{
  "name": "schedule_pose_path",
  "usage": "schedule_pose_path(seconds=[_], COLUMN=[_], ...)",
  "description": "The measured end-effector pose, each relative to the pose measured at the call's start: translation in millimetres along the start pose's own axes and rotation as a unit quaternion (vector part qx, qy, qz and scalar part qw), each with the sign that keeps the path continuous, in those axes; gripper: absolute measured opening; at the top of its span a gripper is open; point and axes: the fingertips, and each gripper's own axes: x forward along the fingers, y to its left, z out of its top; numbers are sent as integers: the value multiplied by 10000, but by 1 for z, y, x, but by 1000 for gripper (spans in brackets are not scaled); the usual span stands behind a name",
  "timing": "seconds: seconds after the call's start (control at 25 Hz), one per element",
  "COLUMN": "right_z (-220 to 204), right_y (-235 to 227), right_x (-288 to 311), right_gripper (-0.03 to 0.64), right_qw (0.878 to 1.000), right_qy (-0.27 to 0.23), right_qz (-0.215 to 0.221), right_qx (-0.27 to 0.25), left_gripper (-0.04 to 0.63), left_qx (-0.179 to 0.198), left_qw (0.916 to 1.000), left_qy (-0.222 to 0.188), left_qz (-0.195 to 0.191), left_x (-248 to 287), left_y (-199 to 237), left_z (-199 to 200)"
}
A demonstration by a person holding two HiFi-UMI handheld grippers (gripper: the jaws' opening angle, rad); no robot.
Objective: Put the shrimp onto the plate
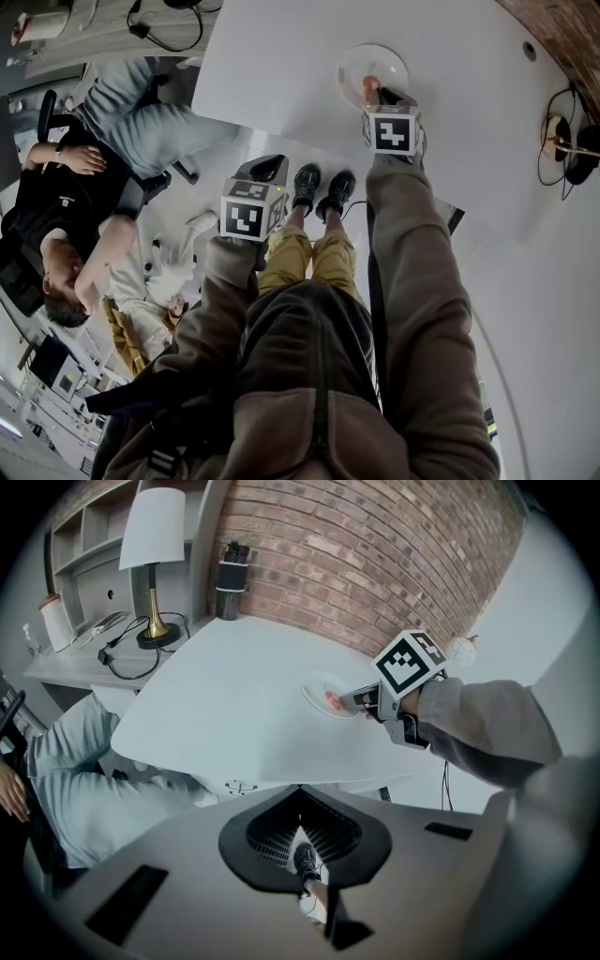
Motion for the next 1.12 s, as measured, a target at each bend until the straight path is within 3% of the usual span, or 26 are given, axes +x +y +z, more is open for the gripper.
schedule_pose_path(seconds=[0.36, 0.72, 0.88, 1.0, 1.12], right_z=[4, 42, 57, 69, 81], right_y=[-3, 2, 6, 6, 4], right_x=[-65, -206, -281, -336, -382], right_gripper=[27, 2, 2, 2, 2], right_qw=[9968, 9764, 9596, 9454, 9330], right_qy=[-790, -2143, -2779, -3207, -3532], right_qz=[-108, -266, -447, -568, -674], right_qx=[12, -91, -6, 106, 162], left_gripper=[5, 5, 5, 5, 4], left_qx=[226, 707, 987, 1332, 1676], left_qw=[9994, 9898, 9724, 9531, 9324], left_qy=[-276, -1237, -2104, -2665, -3148], left_qz=[-33, -53, -201, -539, -595], left_x=[-14, -67, -124, -168, -210], left_y=[-25, -75, -110, -152, -184], left_z=[19, 93, 145, 183, 209])
